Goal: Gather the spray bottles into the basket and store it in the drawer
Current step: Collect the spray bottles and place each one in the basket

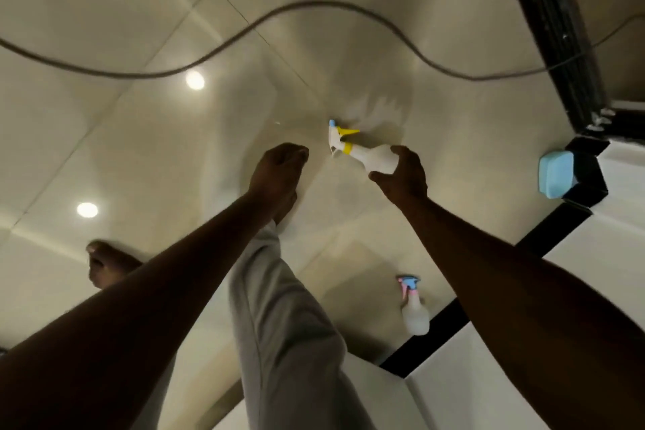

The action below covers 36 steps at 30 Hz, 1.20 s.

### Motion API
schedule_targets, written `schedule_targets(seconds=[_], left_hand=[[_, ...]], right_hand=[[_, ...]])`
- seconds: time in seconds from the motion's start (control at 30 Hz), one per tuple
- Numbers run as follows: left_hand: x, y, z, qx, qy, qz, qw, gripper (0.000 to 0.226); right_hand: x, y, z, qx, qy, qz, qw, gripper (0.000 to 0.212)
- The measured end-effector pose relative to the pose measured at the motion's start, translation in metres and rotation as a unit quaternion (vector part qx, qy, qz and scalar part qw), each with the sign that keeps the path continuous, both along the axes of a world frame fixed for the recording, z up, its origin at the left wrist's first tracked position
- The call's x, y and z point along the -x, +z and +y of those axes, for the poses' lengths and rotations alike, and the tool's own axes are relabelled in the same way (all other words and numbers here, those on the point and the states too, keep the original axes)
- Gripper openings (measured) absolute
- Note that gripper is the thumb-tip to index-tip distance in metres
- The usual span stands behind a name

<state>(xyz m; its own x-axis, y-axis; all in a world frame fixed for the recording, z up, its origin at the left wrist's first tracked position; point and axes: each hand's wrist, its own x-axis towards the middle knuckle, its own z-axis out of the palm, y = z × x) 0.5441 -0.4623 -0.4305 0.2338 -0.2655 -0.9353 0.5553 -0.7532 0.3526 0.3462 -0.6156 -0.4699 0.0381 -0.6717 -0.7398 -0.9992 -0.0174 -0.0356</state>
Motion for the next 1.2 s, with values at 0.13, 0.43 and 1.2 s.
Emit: schedule_targets(seconds=[0.13, 0.43, 1.2], left_hand=[[0.021, -0.029, -0.007, -0.005, -0.043, 0.007, 0.999, 0.026], [0.028, -0.064, 0.004, -0.025, -0.054, 0.021, 0.998, 0.026], [-0.119, 0.033, 0.100, 0.080, 0.275, 0.021, 0.958, 0.051]], right_hand=[[0.013, -0.031, -0.011, -0.026, 0.062, 0.022, 0.997, 0.093], [0.029, -0.073, -0.012, -0.025, 0.167, 0.039, 0.985, 0.100], [-0.248, 0.059, 0.130, -0.070, 0.106, -0.340, 0.932, 0.082]])
